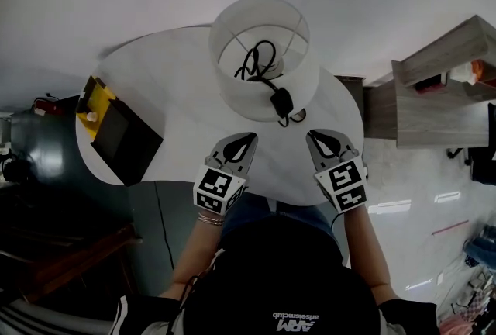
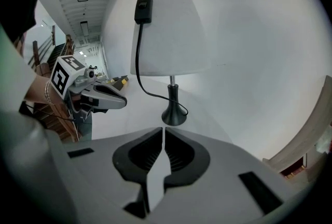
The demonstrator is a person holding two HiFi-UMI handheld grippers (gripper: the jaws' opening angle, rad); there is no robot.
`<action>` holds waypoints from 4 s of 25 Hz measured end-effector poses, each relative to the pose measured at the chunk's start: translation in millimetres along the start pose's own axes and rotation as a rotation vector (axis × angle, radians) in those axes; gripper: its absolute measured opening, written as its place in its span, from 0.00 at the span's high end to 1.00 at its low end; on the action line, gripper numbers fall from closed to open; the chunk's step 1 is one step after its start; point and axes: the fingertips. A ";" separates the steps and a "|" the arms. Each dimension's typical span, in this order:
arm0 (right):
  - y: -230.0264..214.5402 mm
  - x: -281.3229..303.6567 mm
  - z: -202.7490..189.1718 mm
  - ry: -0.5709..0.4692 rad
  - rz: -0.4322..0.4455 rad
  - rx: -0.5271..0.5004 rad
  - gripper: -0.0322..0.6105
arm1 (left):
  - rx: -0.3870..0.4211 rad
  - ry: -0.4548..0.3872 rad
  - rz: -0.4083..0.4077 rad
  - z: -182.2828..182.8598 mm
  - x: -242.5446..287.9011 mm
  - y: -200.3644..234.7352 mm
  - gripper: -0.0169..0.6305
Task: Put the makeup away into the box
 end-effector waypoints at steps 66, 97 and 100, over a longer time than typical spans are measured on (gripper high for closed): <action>8.4 52.3 -51.9 0.083 0.227 -0.246 0.60 | -0.083 0.061 0.078 -24.8 68.0 -9.8 0.95; 158.6 9.6 1.4 0.035 0.221 -0.429 0.60 | -0.161 -0.122 0.286 -58.6 -136.0 17.1 0.95; 178.6 8.7 7.0 0.028 0.232 -0.454 0.60 | -0.175 -0.135 0.310 -70.1 -159.1 20.2 0.95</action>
Point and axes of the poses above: the fingertips, and each gripper's own axes: x forward along the fingers, y to its left, z out of its top, and after that the axes turned 10 degrees about -z, right-handed
